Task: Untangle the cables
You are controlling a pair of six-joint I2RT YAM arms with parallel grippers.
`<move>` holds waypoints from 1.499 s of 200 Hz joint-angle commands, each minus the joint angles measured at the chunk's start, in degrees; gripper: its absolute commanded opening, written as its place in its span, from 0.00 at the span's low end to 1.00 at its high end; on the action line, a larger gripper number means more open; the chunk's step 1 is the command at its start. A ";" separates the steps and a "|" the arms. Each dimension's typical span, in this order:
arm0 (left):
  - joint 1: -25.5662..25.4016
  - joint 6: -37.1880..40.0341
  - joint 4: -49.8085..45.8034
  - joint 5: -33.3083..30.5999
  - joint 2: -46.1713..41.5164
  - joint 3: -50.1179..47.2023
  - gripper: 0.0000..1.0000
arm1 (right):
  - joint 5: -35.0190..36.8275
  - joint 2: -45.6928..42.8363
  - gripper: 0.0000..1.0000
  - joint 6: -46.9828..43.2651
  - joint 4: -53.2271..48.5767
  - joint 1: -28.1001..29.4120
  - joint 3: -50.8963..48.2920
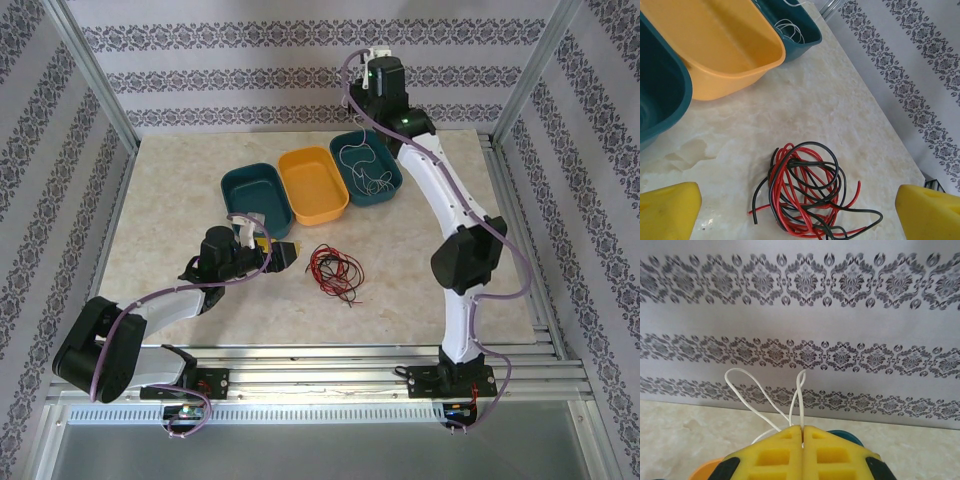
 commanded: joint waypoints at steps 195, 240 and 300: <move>-0.54 0.33 0.88 -0.95 1.22 0.11 0.99 | -3.55 4.13 0.00 -0.34 -2.02 -4.37 -12.89; -0.55 0.00 1.38 -0.82 1.58 -0.08 0.99 | -5.70 6.25 0.00 0.98 -5.21 -4.69 -13.01; -0.59 -0.74 2.18 -0.36 1.11 -0.66 0.99 | -4.45 11.29 0.00 3.50 -10.03 -4.67 -8.83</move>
